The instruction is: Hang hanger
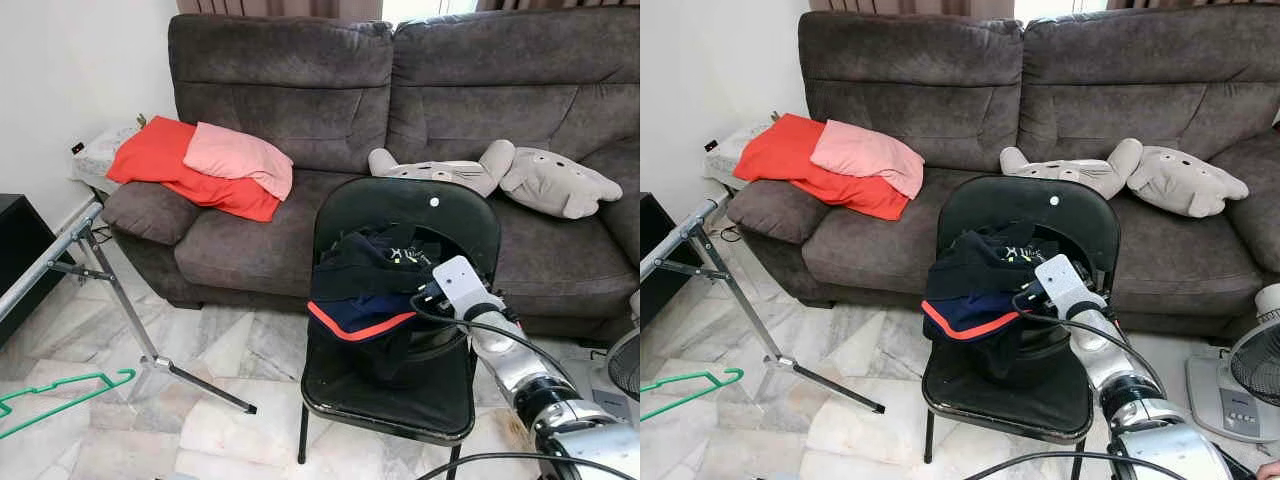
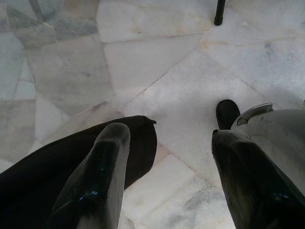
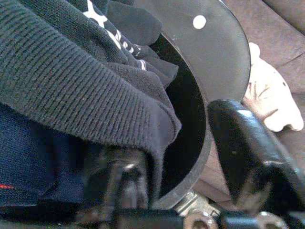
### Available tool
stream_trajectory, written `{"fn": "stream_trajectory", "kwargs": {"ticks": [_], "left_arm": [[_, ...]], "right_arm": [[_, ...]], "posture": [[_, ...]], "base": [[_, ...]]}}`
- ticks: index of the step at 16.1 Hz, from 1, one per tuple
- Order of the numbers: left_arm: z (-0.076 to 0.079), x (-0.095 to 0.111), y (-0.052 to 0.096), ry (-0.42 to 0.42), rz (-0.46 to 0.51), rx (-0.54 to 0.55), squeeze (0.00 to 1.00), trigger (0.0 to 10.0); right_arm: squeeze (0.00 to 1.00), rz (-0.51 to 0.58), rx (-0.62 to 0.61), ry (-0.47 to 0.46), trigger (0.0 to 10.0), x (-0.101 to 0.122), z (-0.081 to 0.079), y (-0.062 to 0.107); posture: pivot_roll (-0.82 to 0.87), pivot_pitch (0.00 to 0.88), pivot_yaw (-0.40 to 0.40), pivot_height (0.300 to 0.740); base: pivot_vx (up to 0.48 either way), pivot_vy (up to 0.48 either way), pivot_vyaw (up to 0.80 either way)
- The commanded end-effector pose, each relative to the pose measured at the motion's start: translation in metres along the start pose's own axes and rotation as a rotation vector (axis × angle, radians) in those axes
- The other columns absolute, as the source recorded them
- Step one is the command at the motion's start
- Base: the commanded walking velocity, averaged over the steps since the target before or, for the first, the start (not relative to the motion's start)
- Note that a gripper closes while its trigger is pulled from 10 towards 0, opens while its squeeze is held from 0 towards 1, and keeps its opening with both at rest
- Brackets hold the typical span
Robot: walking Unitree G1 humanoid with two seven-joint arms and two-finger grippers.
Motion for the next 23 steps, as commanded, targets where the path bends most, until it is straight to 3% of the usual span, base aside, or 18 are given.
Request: {"fn": "stream_trajectory", "kwargs": {"ticks": [1, 10, 14, 15, 19, 23], "left_arm": [[-0.004, -0.005, 0.002, -0.02, -0.013, 0.004, 0.0, 10.0], [-0.003, -0.006, 0.001, -0.028, -0.023, 0.001, 0.0, 10.0], [0.001, -0.006, 0.001, -0.025, -0.022, -0.003, 0.0, 10.0], [0.001, -0.005, 0.001, -0.024, -0.021, -0.003, 0.0, 10.0], [0.004, -0.005, 0.0, -0.018, -0.02, -0.005, 0.0, 10.0], [0.008, -0.006, 0.0, -0.013, -0.021, -0.016, 0.0, 10.0]], "right_arm": [[0.0, -0.008, -0.004, 0.006, 0.0, 0.002, 0.003, -0.002], [0.0, -0.027, -0.002, -0.042, 0.0, -0.001, 0.001, -0.001], [0.0, -0.013, -0.009, -0.115, 0.0, 0.003, 0.004, -0.002], [0.0, -0.007, -0.025, -0.174, 0.0, 0.005, 0.008, -0.003], [0.0, 0.129, -0.176, -0.44, 0.0, 0.037, 0.051, -0.007], [0.0, 0.247, -0.204, -0.528, 0.0, 0.062, 0.068, -0.006]], "posture": [[0.16, 0.028, 0.085, 0.74], [0.15, 0.021, 0.086, 0.74], [0.14, 0.014, 0.083, 0.74], [0.14, 0.013, 0.081, 0.74], [0.12, 0.009, 0.076, 0.74], [0.11, 0.01, 0.067, 0.74]], "base": [[0.0, 0.0, 0.0], [0.0, 0.0, 0.0], [0.0, 0.0, 0.0], [0.0, 0.0, 0.0], [0.0, 0.0, 0.0], [0.0, 0.0, 0.0]]}}
Point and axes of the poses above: a point about 5 cm out from each wrist's last joint towards the gripper, its own y axis pointing back from the gripper into the wrist, its own x axis along the axis of the wrist's last joint, z = x × y, the point moved 3 cm from there along -y, pointing out of the wrist towards the gripper, and after that the axes turned 8 degrees about y, right-handed, at the moved point
